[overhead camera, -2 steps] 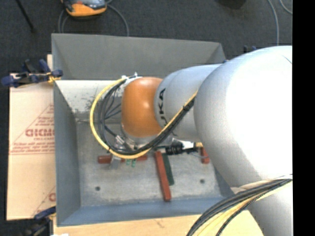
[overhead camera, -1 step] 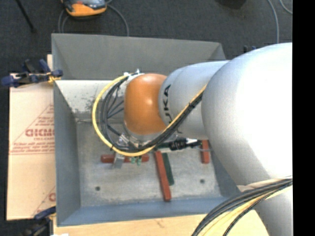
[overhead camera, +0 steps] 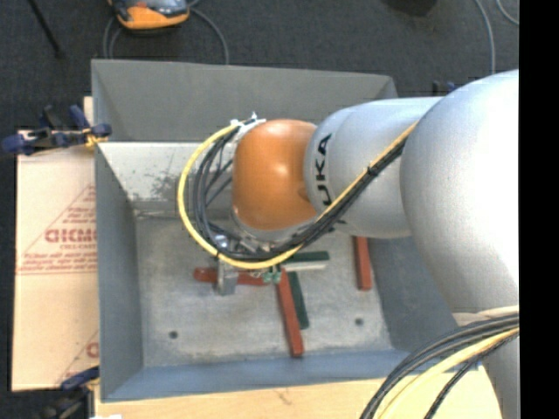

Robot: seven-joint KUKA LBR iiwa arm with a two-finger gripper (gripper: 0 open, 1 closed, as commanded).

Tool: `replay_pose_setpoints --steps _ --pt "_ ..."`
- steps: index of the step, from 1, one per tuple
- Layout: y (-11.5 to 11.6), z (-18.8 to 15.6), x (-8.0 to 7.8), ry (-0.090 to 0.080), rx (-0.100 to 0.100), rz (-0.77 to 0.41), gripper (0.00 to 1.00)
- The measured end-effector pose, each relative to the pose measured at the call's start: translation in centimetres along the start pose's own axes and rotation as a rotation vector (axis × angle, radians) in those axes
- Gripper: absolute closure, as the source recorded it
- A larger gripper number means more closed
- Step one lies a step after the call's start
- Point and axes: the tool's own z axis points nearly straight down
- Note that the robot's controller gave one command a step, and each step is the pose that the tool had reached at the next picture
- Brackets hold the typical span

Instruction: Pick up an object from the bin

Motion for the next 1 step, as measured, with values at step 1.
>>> replay_pose_setpoints --steps 1 --pt "0.88 -3.04 0.24 0.006 0.0 -0.148 1.0"
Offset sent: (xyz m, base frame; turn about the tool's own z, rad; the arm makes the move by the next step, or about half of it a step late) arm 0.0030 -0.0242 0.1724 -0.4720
